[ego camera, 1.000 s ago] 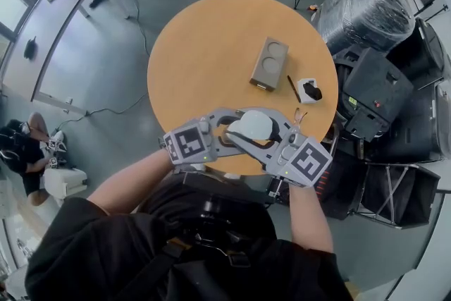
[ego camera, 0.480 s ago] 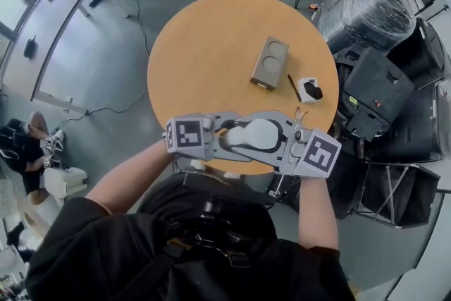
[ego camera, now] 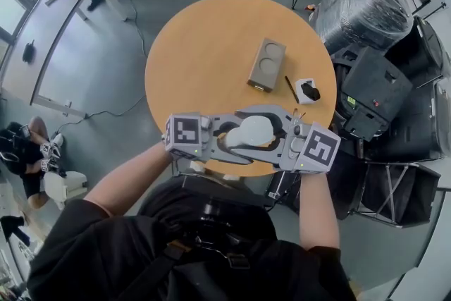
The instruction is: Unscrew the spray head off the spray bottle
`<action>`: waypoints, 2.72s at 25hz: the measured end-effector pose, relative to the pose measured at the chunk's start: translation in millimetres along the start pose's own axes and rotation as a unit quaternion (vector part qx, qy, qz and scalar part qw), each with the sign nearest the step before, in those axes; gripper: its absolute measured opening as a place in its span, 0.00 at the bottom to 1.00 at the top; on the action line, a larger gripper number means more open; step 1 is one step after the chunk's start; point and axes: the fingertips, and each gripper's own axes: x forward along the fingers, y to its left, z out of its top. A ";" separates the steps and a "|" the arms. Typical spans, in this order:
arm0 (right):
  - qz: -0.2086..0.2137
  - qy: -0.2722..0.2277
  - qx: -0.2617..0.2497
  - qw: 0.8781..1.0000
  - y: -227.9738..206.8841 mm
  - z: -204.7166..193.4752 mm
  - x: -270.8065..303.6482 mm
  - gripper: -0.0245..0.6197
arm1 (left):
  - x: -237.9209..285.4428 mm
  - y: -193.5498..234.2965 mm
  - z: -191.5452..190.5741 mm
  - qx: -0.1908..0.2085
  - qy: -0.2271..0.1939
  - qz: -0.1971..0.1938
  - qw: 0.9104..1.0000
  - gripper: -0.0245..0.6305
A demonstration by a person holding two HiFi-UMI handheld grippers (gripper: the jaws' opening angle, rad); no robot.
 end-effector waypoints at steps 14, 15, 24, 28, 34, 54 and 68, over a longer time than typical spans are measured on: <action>-0.324 0.014 0.049 0.945 -64.3 -15.2 -19.9 0.58 | -45.0 80.5 14.4 0.017 -0.061 0.373 0.926 0.48; -0.331 0.021 0.044 0.943 -62.8 -16.0 -18.6 0.55 | -45.7 84.3 14.1 0.019 -0.055 0.391 0.918 0.48; -0.329 0.037 0.033 0.943 -59.9 -17.3 -10.8 0.43 | -33.6 83.3 8.9 0.046 -0.017 0.408 0.912 0.48; -0.275 0.026 0.026 0.961 -44.9 -16.2 -8.1 0.41 | -26.9 70.3 8.3 0.048 -0.018 0.354 0.934 0.48; -0.208 0.027 0.013 0.978 -27.6 -14.3 -4.9 0.37 | -19.4 54.7 8.1 0.040 -0.022 0.296 0.954 0.47; -0.263 0.011 0.021 0.965 -43.9 -19.8 -8.8 0.54 | -39.8 75.0 -4.4 0.017 -0.035 0.342 0.939 0.48; -0.276 0.008 -0.009 0.961 -53.7 -20.3 6.7 0.39 | -39.2 80.5 -10.3 0.037 -0.021 0.372 0.927 0.48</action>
